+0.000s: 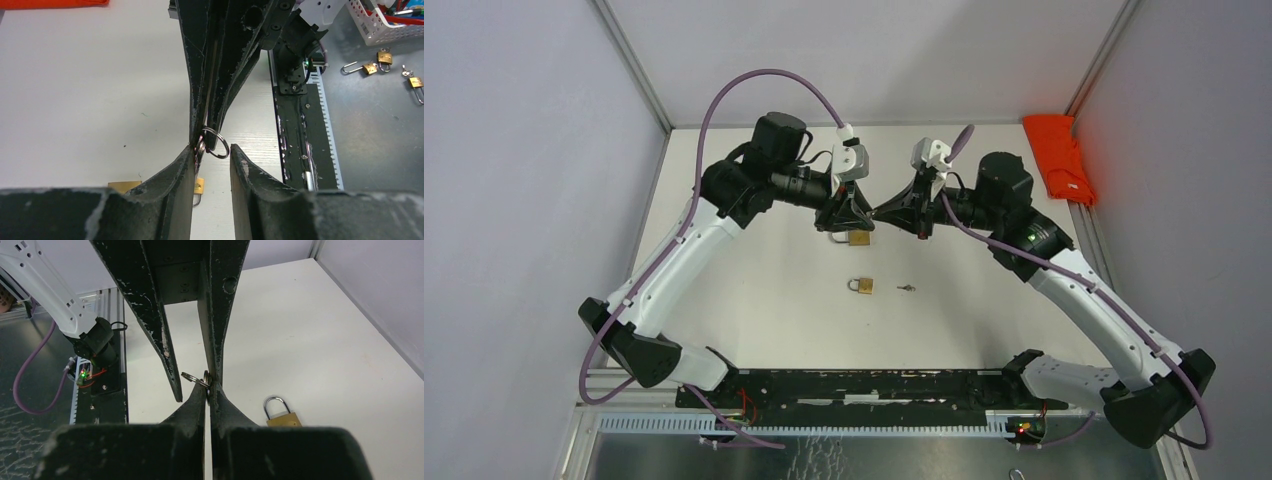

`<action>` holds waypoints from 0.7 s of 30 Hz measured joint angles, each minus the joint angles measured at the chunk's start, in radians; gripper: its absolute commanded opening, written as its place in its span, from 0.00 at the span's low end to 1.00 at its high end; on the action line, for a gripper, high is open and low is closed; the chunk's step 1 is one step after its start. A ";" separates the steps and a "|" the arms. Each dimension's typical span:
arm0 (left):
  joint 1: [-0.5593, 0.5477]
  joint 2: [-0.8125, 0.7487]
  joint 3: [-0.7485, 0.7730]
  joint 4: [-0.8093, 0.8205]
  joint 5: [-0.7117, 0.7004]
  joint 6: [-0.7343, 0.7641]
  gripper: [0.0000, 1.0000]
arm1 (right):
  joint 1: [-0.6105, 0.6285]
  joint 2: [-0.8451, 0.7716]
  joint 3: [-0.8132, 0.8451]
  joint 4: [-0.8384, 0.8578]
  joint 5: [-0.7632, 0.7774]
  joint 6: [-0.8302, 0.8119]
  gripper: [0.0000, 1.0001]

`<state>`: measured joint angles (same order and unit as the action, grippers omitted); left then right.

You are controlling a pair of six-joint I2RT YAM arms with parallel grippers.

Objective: Unlock with the key

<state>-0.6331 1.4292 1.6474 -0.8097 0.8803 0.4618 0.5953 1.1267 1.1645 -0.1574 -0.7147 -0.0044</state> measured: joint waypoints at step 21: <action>-0.018 0.077 0.034 0.010 0.002 0.000 0.42 | -0.005 -0.078 0.020 -0.059 0.027 0.030 0.00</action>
<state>-0.6506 1.5066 1.6810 -0.7994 0.8822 0.4614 0.5907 1.0485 1.1843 -0.2165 -0.6876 0.0254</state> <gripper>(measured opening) 0.396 0.017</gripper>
